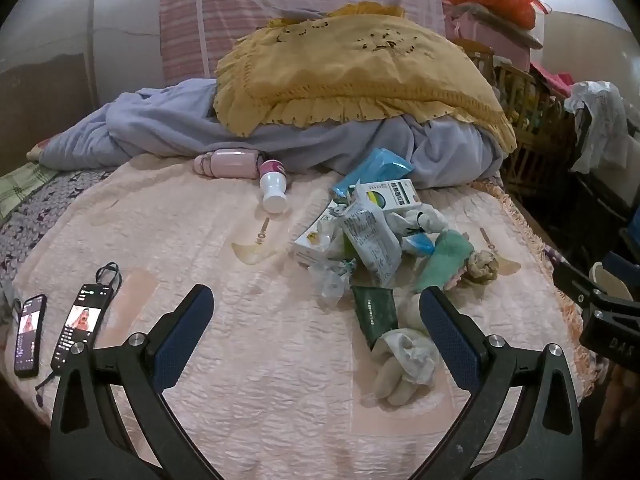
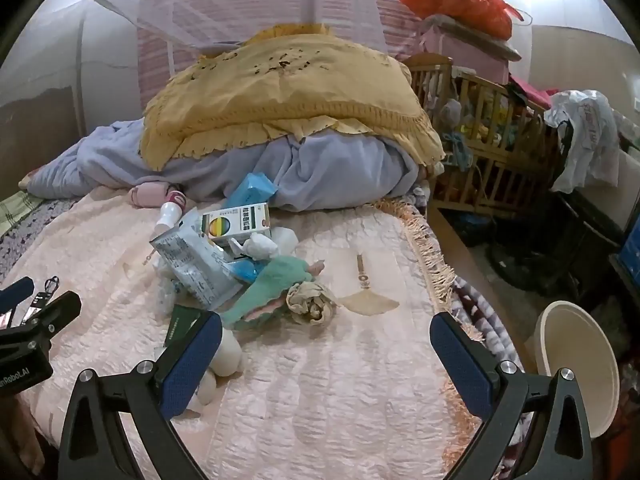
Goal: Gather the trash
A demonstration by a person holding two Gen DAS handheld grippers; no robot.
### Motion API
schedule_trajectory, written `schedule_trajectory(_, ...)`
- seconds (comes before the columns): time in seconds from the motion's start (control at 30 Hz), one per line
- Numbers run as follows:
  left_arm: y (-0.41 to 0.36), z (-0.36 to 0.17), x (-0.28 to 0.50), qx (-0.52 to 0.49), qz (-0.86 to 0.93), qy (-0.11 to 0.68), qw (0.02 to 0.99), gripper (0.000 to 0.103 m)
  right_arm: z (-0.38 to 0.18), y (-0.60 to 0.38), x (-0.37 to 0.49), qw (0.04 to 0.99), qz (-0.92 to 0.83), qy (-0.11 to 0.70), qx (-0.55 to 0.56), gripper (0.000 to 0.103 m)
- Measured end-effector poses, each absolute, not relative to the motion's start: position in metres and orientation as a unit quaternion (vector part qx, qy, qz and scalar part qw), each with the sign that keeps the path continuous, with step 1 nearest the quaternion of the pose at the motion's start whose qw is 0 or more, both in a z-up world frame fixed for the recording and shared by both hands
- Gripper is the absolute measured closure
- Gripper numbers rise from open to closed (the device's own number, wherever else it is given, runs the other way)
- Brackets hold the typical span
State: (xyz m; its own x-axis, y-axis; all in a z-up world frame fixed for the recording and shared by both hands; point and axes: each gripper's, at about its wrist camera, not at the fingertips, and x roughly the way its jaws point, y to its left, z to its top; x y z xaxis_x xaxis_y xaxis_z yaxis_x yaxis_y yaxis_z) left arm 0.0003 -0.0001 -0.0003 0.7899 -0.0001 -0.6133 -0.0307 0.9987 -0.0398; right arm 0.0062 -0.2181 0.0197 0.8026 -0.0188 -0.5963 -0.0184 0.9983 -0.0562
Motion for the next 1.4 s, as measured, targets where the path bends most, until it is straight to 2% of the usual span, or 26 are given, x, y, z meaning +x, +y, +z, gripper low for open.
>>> schedule_trajectory(0.67,-0.005,-0.007,0.003,-0.006,0.012,0.329,0.944,0.001,0.02,-0.22,0.01,0.948,0.001,0.317,-0.027,0.0)
schedule_trajectory(0.9,-0.004,-0.007,0.0,-0.04,-0.002,0.319,0.947,0.001,0.02,-0.22,0.01,0.948,0.003,0.317,-0.026,0.0)
schedule_trajectory(1.17,-0.006,-0.007,0.001,0.005,0.013,0.315,0.949,0.001,0.023,-0.218,0.014,0.947,0.007,0.319,-0.025,0.0)
schedule_trajectory(1.4,-0.004,-0.007,0.001,-0.011,0.01,0.315,0.949,0.001,0.024,-0.219,0.013,0.948,0.012,0.317,-0.023,0.0)
